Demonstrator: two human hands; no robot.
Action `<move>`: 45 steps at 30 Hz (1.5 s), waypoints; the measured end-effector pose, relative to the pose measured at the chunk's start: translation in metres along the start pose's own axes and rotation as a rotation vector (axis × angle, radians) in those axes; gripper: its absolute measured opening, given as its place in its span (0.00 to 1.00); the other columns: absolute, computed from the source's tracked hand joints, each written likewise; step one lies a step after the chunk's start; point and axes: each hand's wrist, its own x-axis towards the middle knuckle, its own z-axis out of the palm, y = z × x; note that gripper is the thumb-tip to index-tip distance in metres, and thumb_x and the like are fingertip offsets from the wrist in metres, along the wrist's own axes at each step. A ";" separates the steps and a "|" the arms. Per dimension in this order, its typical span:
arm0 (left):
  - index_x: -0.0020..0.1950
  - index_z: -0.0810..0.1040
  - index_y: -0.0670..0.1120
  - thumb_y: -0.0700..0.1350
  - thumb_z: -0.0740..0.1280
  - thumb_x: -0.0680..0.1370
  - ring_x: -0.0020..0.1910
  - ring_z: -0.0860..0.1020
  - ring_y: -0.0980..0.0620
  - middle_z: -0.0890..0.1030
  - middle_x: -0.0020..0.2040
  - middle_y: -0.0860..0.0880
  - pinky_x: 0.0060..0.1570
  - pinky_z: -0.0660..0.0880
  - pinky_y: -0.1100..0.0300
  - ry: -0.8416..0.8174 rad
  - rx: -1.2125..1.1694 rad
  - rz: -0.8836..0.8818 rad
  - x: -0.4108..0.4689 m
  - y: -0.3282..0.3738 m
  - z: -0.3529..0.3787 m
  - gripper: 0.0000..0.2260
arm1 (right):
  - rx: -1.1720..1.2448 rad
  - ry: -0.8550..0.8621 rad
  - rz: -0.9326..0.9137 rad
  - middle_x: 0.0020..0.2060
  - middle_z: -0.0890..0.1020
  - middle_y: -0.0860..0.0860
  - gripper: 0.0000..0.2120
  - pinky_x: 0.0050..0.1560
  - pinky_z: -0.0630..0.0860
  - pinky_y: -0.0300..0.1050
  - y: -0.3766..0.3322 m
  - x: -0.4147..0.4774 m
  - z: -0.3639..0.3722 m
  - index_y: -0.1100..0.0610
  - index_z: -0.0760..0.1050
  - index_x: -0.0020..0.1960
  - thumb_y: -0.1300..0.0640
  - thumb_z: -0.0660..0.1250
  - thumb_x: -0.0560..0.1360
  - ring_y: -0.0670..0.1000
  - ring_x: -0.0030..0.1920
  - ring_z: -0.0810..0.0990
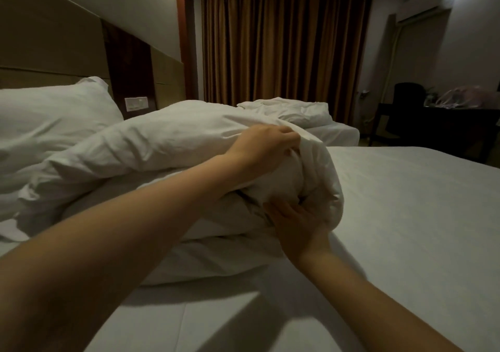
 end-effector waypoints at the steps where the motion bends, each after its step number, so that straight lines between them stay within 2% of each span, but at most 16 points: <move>1: 0.44 0.81 0.41 0.46 0.54 0.73 0.34 0.79 0.43 0.82 0.40 0.43 0.30 0.72 0.57 0.003 0.013 0.031 0.000 -0.002 -0.001 0.17 | -0.011 -0.023 -0.010 0.44 0.84 0.55 0.18 0.27 0.77 0.47 0.001 0.004 0.004 0.58 0.83 0.50 0.58 0.54 0.81 0.58 0.31 0.81; 4: 0.45 0.81 0.42 0.45 0.55 0.73 0.35 0.80 0.44 0.82 0.41 0.44 0.29 0.75 0.56 0.020 0.096 0.078 -0.003 -0.009 -0.001 0.15 | -0.046 -0.106 0.161 0.40 0.82 0.55 0.09 0.24 0.74 0.44 0.003 0.014 0.000 0.59 0.81 0.47 0.56 0.65 0.74 0.58 0.30 0.80; 6: 0.45 0.81 0.43 0.45 0.55 0.74 0.35 0.80 0.44 0.82 0.41 0.44 0.29 0.76 0.53 0.040 0.117 0.046 -0.004 -0.012 -0.002 0.15 | -0.004 -0.166 0.458 0.39 0.83 0.57 0.15 0.29 0.75 0.47 -0.004 0.019 -0.013 0.62 0.78 0.53 0.53 0.72 0.72 0.59 0.33 0.82; 9: 0.49 0.79 0.41 0.41 0.59 0.76 0.38 0.79 0.43 0.81 0.44 0.43 0.32 0.76 0.50 0.014 0.106 -0.020 -0.001 -0.010 -0.002 0.10 | 0.022 -0.489 0.805 0.50 0.82 0.56 0.26 0.45 0.73 0.46 -0.014 0.026 -0.017 0.57 0.75 0.58 0.36 0.60 0.76 0.57 0.49 0.81; 12: 0.54 0.78 0.42 0.39 0.60 0.79 0.45 0.79 0.44 0.80 0.51 0.44 0.39 0.75 0.50 -0.025 0.101 -0.055 0.006 -0.010 -0.005 0.09 | 0.114 -0.646 0.858 0.53 0.81 0.53 0.28 0.45 0.69 0.44 -0.016 0.034 -0.013 0.55 0.78 0.54 0.32 0.57 0.74 0.56 0.52 0.79; 15: 0.58 0.75 0.44 0.41 0.58 0.80 0.49 0.78 0.46 0.79 0.54 0.46 0.43 0.73 0.54 -0.074 0.116 -0.124 0.013 -0.009 -0.009 0.09 | 0.106 -0.720 0.777 0.58 0.79 0.57 0.21 0.51 0.69 0.44 -0.019 0.056 -0.022 0.59 0.77 0.57 0.44 0.56 0.80 0.58 0.58 0.77; 19: 0.57 0.75 0.43 0.41 0.59 0.80 0.50 0.78 0.45 0.79 0.54 0.44 0.46 0.73 0.55 0.018 0.090 -0.245 0.034 -0.013 -0.031 0.09 | 0.321 -0.405 0.854 0.55 0.79 0.61 0.15 0.51 0.71 0.48 -0.014 0.119 -0.062 0.65 0.76 0.57 0.57 0.55 0.81 0.61 0.57 0.76; 22: 0.58 0.77 0.46 0.42 0.59 0.80 0.56 0.76 0.47 0.79 0.57 0.46 0.52 0.70 0.57 0.000 -0.009 -0.241 0.043 -0.013 -0.042 0.10 | 0.528 -0.237 1.138 0.51 0.78 0.66 0.19 0.55 0.72 0.54 0.016 0.095 -0.075 0.69 0.76 0.55 0.55 0.55 0.82 0.64 0.54 0.77; 24: 0.60 0.77 0.48 0.43 0.58 0.81 0.58 0.76 0.48 0.78 0.59 0.48 0.52 0.70 0.57 -0.153 0.057 -0.135 0.033 -0.004 -0.026 0.11 | 0.468 -0.290 1.267 0.47 0.80 0.66 0.20 0.50 0.73 0.54 0.022 0.043 -0.070 0.66 0.75 0.42 0.53 0.54 0.82 0.63 0.48 0.78; 26: 0.64 0.74 0.50 0.44 0.58 0.82 0.59 0.76 0.49 0.76 0.63 0.49 0.52 0.72 0.57 -0.270 0.139 -0.019 0.017 0.013 -0.002 0.13 | 0.373 -0.438 1.294 0.45 0.81 0.65 0.21 0.45 0.70 0.52 0.023 0.002 -0.058 0.64 0.74 0.37 0.53 0.54 0.82 0.62 0.46 0.78; 29: 0.70 0.69 0.50 0.46 0.57 0.82 0.63 0.74 0.49 0.72 0.68 0.48 0.54 0.71 0.58 -0.231 0.101 -0.006 0.006 0.030 0.015 0.16 | 0.295 -0.449 1.270 0.47 0.81 0.65 0.23 0.41 0.64 0.45 0.025 -0.020 -0.052 0.66 0.78 0.43 0.51 0.53 0.82 0.61 0.45 0.77; 33: 0.71 0.66 0.50 0.56 0.55 0.77 0.66 0.71 0.43 0.72 0.68 0.44 0.64 0.67 0.48 -0.174 0.215 0.064 -0.017 0.028 0.014 0.24 | 0.327 -0.315 1.326 0.44 0.80 0.64 0.19 0.34 0.63 0.44 0.008 -0.027 -0.051 0.62 0.71 0.35 0.56 0.56 0.82 0.56 0.35 0.71; 36: 0.76 0.51 0.55 0.61 0.60 0.72 0.71 0.63 0.34 0.64 0.73 0.38 0.66 0.59 0.35 -0.137 0.398 0.035 -0.050 0.013 0.018 0.35 | 0.766 -0.098 1.605 0.36 0.79 0.60 0.14 0.32 0.73 0.46 -0.022 -0.022 -0.038 0.60 0.72 0.38 0.56 0.59 0.80 0.56 0.32 0.76; 39: 0.74 0.36 0.60 0.57 0.68 0.72 0.74 0.50 0.32 0.51 0.76 0.35 0.68 0.48 0.33 -0.191 0.364 -0.163 -0.070 0.010 0.013 0.45 | 1.141 -0.273 1.765 0.31 0.78 0.55 0.21 0.19 0.67 0.34 -0.051 -0.004 -0.024 0.61 0.75 0.48 0.42 0.62 0.77 0.48 0.20 0.75; 42: 0.76 0.36 0.56 0.55 0.65 0.74 0.73 0.55 0.35 0.52 0.76 0.36 0.67 0.57 0.40 -0.234 0.455 -0.289 -0.065 0.016 0.009 0.43 | 1.391 -0.316 1.800 0.33 0.81 0.56 0.26 0.24 0.74 0.38 -0.069 0.015 -0.003 0.63 0.76 0.55 0.40 0.64 0.75 0.49 0.25 0.79; 45: 0.77 0.48 0.48 0.51 0.65 0.75 0.64 0.69 0.41 0.66 0.69 0.41 0.58 0.68 0.47 -0.301 0.457 -0.302 -0.052 0.014 0.003 0.37 | 1.448 -0.183 1.803 0.36 0.77 0.54 0.13 0.27 0.75 0.35 -0.082 0.048 -0.004 0.59 0.74 0.49 0.49 0.58 0.81 0.47 0.22 0.76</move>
